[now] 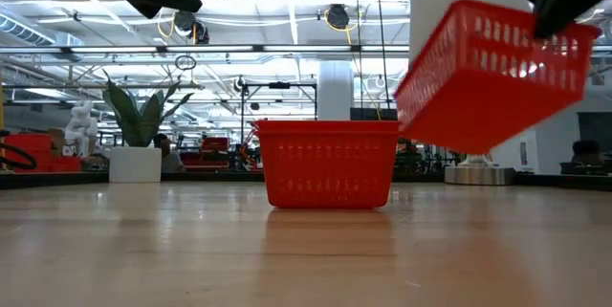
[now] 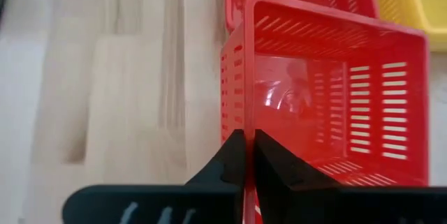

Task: Stack baskets by color
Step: Stack the right red bin on top of the left red bin

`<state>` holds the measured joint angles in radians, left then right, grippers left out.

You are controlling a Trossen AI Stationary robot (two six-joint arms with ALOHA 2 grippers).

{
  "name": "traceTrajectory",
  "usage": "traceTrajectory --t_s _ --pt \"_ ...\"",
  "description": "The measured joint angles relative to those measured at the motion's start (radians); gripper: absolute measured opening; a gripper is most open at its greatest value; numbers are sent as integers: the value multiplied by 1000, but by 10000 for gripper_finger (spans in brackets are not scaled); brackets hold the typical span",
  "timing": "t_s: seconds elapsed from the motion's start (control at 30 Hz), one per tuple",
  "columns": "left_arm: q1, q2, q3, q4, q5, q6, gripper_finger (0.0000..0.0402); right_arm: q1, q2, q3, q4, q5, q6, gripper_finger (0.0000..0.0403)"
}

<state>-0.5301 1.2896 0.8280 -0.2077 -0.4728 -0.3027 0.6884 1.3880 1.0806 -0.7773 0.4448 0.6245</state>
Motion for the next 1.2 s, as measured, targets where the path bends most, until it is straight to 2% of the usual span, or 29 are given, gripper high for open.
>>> traceTrajectory --t_s 0.23,0.7,1.0,1.2 --pt "0 0 0 -1 0 -4 17 3 0 69 3 35 33 5" --pt "0 0 0 -66 0 -52 17 47 9 203 65 291 16 4" --pt "-2 0 0 -64 -5 -46 17 24 174 407 72 347 -160 4" --pt "-55 -11 0 -21 -91 28 17 -2 251 488 71 371 -245 5"
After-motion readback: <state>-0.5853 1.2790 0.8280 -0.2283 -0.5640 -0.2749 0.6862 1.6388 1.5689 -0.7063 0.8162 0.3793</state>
